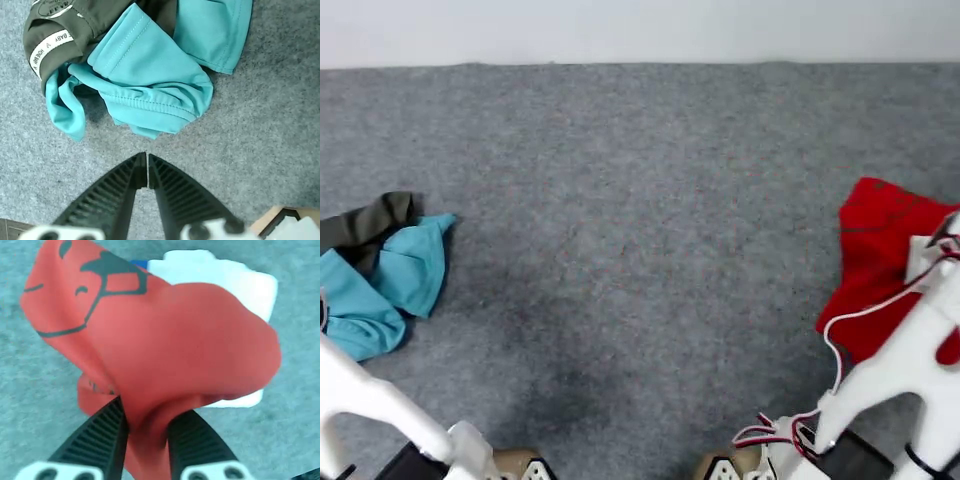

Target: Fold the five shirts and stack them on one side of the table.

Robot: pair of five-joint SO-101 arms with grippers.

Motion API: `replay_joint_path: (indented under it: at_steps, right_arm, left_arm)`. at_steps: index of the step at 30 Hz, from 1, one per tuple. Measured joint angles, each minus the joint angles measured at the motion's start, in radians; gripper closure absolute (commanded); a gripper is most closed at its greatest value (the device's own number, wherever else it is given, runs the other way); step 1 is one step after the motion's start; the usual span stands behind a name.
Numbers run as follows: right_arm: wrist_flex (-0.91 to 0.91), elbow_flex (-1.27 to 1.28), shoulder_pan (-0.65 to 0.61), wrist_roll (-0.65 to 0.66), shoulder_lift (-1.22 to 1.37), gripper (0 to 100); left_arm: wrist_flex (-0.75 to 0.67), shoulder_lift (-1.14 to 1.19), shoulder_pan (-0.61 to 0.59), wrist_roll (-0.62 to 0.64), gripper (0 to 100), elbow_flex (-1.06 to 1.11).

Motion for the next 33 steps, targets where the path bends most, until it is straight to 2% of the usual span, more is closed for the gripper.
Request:
replay_joint_path:
  at_steps: [8,17,19,24,26,30,33]
  right_arm:
    - [-0.155,0.052,0.061,0.028,0.035,99.1]
    - [-0.302,0.052,0.071,0.029,0.285,97.3]
    - [-0.33,0.052,0.071,0.029,0.351,90.4]
    - [-0.342,0.003,0.086,0.029,0.463,63.0]
    - [-0.342,-0.044,0.11,0.009,0.468,59.7]
    - [-0.322,-0.155,0.129,-0.029,0.468,66.0]
    - [-0.236,-0.241,0.129,-0.032,0.468,79.5]
  left_arm:
    - [0.0,0.0,0.0,0.0,98,0.0]
    - [0.0,0.0,0.0,0.0,98,0.0]
    - [0.0,0.0,0.0,0.0,98,0.0]
    - [0.0,0.0,0.0,0.0,98,0.0]
    - [0.0,0.0,0.0,0.0,98,0.0]
    - [0.0,0.0,0.0,0.0,98,0.0]
    - [0.0,0.0,0.0,0.0,98,0.021]
